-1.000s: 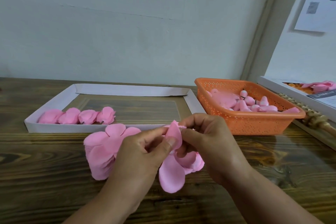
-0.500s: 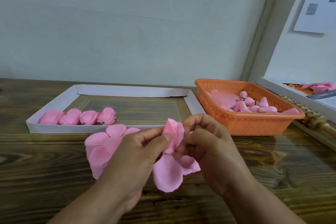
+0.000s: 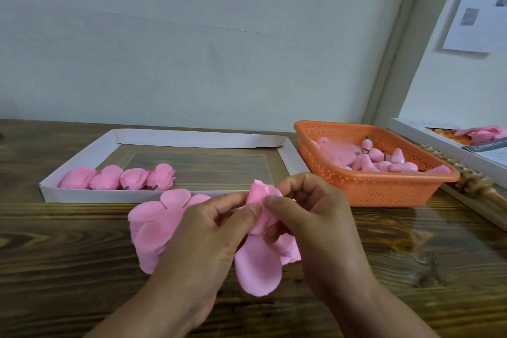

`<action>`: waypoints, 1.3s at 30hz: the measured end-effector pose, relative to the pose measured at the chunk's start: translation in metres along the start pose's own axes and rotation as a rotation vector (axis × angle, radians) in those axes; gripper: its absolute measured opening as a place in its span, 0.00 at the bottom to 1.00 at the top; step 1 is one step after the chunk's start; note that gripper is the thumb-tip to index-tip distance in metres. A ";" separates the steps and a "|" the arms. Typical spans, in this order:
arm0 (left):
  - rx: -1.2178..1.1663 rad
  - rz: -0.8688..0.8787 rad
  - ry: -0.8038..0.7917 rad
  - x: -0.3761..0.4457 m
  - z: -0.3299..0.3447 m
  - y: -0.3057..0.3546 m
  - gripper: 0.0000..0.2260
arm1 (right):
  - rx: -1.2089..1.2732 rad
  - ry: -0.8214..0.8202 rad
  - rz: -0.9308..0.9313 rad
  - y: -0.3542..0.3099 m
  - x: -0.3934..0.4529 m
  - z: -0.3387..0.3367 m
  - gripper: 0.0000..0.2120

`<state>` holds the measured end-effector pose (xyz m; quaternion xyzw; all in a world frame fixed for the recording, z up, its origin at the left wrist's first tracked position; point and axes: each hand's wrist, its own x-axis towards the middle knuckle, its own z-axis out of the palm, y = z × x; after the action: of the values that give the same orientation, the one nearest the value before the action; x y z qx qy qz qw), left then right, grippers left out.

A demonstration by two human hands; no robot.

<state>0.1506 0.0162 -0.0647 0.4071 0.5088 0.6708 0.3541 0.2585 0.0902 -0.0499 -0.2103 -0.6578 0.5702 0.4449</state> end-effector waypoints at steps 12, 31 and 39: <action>0.022 0.071 0.029 -0.001 0.000 -0.002 0.11 | -0.073 0.026 -0.012 0.002 -0.002 0.008 0.02; 0.040 0.088 0.023 -0.003 -0.002 -0.003 0.10 | -0.103 0.004 -0.048 -0.007 -0.005 0.010 0.09; 0.100 0.071 0.039 -0.002 -0.008 0.000 0.10 | -0.082 -0.264 0.014 -0.010 0.006 -0.008 0.07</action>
<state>0.1439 0.0106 -0.0664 0.4289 0.5336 0.6647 0.2991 0.2646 0.0967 -0.0387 -0.1562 -0.7319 0.5687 0.3414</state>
